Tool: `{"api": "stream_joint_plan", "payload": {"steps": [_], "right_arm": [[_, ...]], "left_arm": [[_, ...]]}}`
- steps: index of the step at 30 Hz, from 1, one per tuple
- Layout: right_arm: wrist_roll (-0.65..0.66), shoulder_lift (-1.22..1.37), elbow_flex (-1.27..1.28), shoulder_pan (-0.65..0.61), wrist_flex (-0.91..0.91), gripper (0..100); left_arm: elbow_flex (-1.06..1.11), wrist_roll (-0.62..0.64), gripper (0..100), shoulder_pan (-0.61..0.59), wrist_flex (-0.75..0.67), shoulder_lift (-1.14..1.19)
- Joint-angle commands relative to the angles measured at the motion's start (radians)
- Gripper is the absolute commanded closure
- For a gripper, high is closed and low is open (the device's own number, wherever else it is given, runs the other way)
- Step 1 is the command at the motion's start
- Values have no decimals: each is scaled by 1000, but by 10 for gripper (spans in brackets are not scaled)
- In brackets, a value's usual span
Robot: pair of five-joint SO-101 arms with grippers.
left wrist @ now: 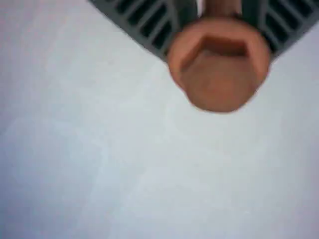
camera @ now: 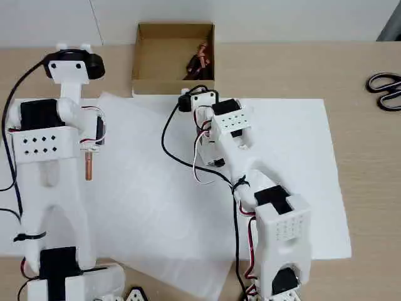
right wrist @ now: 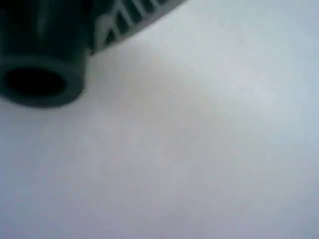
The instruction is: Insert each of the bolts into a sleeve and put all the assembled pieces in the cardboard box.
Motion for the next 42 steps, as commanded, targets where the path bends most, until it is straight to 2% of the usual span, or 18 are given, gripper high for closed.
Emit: {"api": "stream_joint_plan", "payload": {"steps": [1,4,7,15,22,42], "right_arm": [[11,38,-41,1,-4,877],[11,35,-46,1,-2,902],[11,7,-46,2,1,998],[11,-136,-46,2,133,995],[11,-358,-46,15,249,995],[3,-972,-18,50,309,995]], "left_arm": [[-2,-2,994,-2,11,-48],[25,-2,994,-2,11,-51],[45,-2,994,-2,8,-51],[47,-2,994,0,8,-52],[47,-2,994,0,6,-52],[47,0,994,-2,11,-57]]}}
